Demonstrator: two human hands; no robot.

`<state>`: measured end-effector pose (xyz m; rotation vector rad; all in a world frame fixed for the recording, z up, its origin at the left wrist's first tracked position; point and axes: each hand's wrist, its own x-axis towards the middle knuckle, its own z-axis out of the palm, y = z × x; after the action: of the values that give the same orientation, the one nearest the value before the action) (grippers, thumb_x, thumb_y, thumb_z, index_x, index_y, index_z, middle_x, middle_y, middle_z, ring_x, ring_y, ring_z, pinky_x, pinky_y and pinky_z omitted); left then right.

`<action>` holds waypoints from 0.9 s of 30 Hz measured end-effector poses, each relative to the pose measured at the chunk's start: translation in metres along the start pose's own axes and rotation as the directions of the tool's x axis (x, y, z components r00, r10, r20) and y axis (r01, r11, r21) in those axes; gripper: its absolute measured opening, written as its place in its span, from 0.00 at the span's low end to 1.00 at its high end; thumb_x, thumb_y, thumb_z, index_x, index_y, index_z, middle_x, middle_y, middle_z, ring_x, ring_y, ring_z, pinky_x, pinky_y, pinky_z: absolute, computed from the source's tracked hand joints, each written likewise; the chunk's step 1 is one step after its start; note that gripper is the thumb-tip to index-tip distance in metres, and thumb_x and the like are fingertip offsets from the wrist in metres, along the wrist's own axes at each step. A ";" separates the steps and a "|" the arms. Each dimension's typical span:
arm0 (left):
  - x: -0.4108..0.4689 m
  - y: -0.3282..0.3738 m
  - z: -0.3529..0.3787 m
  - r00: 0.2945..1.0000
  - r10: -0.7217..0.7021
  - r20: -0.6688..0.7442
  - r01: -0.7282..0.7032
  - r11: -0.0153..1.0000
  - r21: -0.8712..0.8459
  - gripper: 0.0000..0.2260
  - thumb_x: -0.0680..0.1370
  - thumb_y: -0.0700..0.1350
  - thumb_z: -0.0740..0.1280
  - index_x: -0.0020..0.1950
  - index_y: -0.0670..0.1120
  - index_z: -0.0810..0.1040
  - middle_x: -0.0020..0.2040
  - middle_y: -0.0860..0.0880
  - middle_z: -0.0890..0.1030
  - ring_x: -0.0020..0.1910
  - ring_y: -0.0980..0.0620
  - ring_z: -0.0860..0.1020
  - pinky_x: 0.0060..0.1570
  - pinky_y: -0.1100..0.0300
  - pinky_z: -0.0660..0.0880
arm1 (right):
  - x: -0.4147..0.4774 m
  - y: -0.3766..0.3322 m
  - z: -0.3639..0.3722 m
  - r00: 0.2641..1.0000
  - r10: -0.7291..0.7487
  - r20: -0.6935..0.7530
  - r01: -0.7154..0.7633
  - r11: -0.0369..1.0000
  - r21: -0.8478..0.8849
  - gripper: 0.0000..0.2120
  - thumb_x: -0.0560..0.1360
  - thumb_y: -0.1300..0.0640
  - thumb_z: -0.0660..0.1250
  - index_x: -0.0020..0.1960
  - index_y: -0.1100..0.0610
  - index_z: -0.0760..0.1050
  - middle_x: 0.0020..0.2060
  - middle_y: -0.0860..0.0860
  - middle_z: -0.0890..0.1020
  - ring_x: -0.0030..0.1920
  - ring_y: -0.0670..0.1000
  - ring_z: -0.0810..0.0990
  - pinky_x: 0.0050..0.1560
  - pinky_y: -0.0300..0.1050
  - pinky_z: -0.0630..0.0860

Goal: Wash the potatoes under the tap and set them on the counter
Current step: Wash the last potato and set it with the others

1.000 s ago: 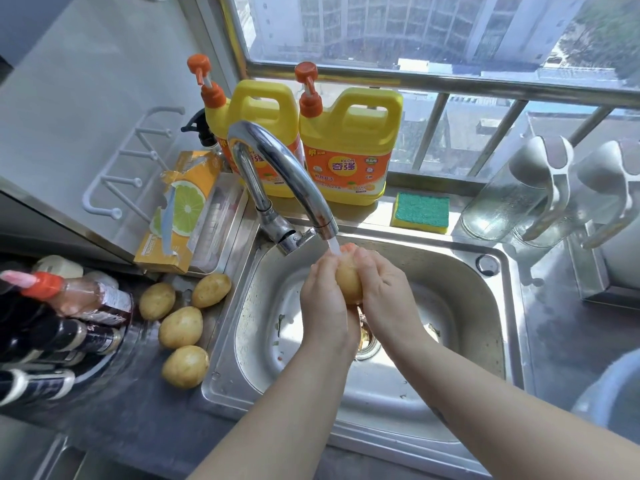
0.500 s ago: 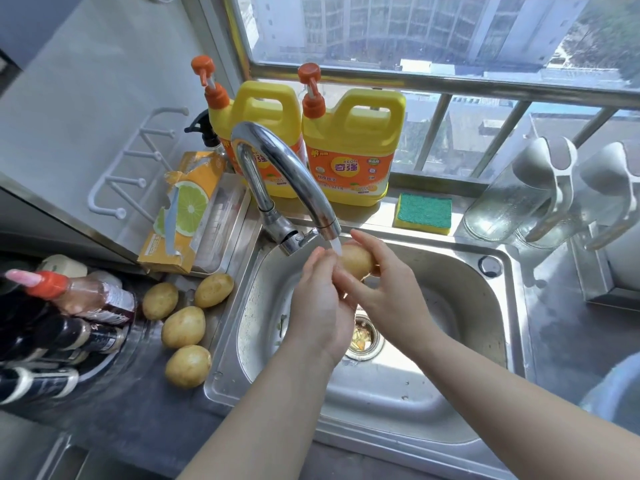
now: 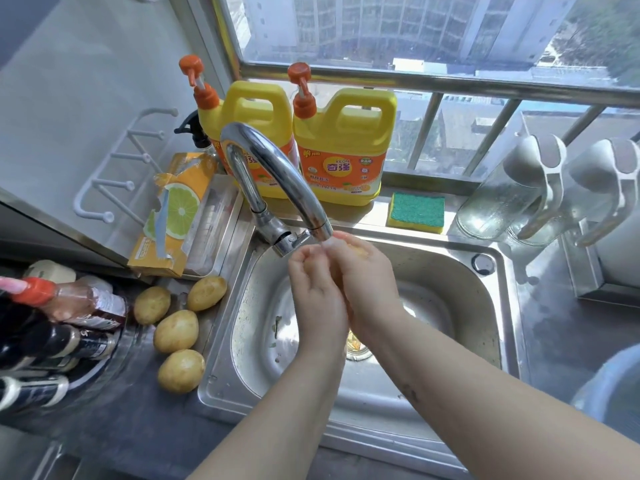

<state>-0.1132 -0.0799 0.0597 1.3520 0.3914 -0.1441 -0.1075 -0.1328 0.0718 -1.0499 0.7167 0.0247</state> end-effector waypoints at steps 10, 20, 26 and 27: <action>0.001 -0.010 -0.019 0.952 -0.064 0.298 0.053 0.998 0.043 0.18 0.77 0.58 0.67 0.66 0.60 0.73 0.66 0.47 0.79 0.61 0.54 0.80 0.59 0.55 0.77 | 0.006 -0.005 -0.007 0.995 -0.015 -0.098 0.014 1.000 -0.015 0.13 0.84 0.56 0.60 0.47 0.56 0.82 0.47 0.54 0.87 0.48 0.54 0.84 0.56 0.53 0.80; 0.024 0.006 -0.008 0.922 -0.377 0.091 0.388 0.887 -0.251 0.10 0.79 0.46 0.68 0.57 0.43 0.82 0.46 0.46 0.85 0.45 0.50 0.83 0.44 0.58 0.80 | -0.004 0.013 -0.014 0.907 -0.331 0.261 0.420 0.770 -0.480 0.23 0.85 0.56 0.57 0.79 0.48 0.61 0.66 0.42 0.78 0.64 0.36 0.75 0.66 0.33 0.69; 0.021 0.005 -0.014 0.998 0.030 -0.052 -0.023 0.991 0.131 0.11 0.84 0.46 0.59 0.49 0.46 0.81 0.43 0.49 0.84 0.44 0.51 0.83 0.46 0.56 0.78 | -0.009 0.004 -0.013 0.942 0.192 0.277 -0.164 0.979 -0.120 0.16 0.79 0.53 0.66 0.62 0.61 0.79 0.46 0.50 0.84 0.47 0.46 0.81 0.55 0.46 0.76; 0.019 0.003 -0.016 0.994 0.109 -0.022 -0.102 0.972 0.213 0.13 0.85 0.46 0.57 0.49 0.47 0.80 0.43 0.49 0.84 0.45 0.51 0.83 0.47 0.56 0.77 | -0.009 0.001 -0.015 0.915 0.253 0.316 -0.237 0.967 -0.088 0.13 0.79 0.54 0.67 0.59 0.61 0.81 0.43 0.51 0.84 0.45 0.48 0.81 0.52 0.47 0.77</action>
<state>-0.0973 -0.0610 0.0533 1.5836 0.3384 -0.0762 -0.1228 -0.1414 0.0722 -0.9653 0.5441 0.4260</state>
